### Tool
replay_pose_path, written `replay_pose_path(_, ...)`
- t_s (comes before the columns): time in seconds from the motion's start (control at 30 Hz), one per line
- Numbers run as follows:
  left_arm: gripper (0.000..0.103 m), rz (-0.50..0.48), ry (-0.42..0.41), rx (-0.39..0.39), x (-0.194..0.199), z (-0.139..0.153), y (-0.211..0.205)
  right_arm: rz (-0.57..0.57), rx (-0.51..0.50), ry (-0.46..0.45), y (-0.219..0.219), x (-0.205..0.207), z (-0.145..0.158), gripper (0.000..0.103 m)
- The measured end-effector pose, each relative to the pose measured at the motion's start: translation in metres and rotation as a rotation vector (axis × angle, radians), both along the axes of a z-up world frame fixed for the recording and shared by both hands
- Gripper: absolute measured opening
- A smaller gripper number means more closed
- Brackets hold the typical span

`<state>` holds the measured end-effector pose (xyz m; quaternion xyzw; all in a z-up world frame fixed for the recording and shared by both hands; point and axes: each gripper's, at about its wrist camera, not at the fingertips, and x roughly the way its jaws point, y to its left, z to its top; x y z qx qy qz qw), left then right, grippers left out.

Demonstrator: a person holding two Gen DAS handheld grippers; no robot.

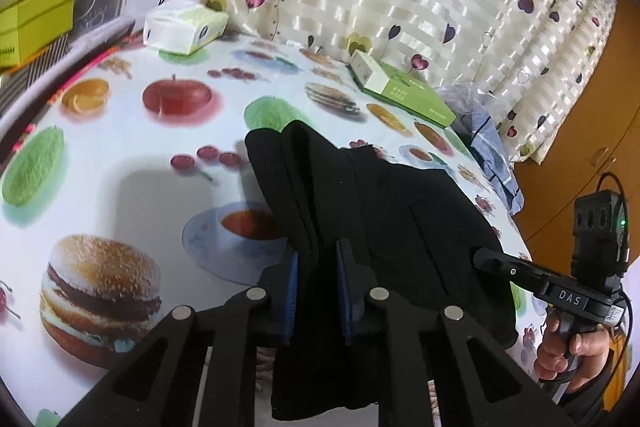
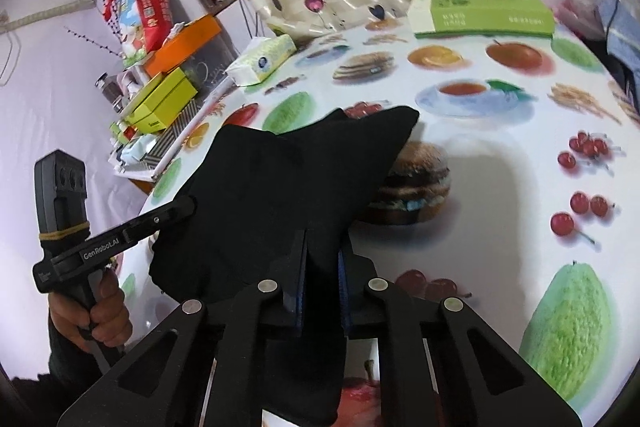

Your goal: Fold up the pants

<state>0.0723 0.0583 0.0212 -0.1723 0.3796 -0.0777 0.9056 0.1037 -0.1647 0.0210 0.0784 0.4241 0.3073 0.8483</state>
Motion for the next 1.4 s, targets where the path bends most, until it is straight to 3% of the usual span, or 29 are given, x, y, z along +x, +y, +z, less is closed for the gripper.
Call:
replay_pose_path(0.4, 0.017, 0.019, -0.093, 0.085, 0.01, 0.042, 0.031, 0.091, 0.017, -0.094, 0.056, 0.012, 0.035, 0.013)
replay_pose_path(0.7, 0.017, 0.052, -0.123, 0.154, 0.043, 0.055, 0.079, 0.143, 0.035, -0.112, 0.113, 0.052, 0.033, 0.013)
replay_pose_path(0.97, 0.017, 0.098, -0.075, 0.173, 0.07, 0.025, 0.117, 0.143, -0.016, -0.05, 0.136, 0.086, -0.005, 0.014)
replay_pose_path(1.13, 0.021, 0.128, 0.027, 0.15, 0.072, -0.01, 0.138, 0.109, -0.098, 0.004, 0.13, 0.092, -0.024, 0.033)
replay_pose_path(1.27, 0.02, 0.215, 0.106, 0.232, 0.066, -0.019, 0.147, 0.063, -0.167, -0.063, 0.125, 0.078, -0.011, 0.033)
replay_pose_path(1.4, 0.02, 0.234, 0.046, 0.226, 0.036, -0.003, 0.144, 0.101, -0.174, -0.166, 0.125, 0.043, 0.008, 0.033)
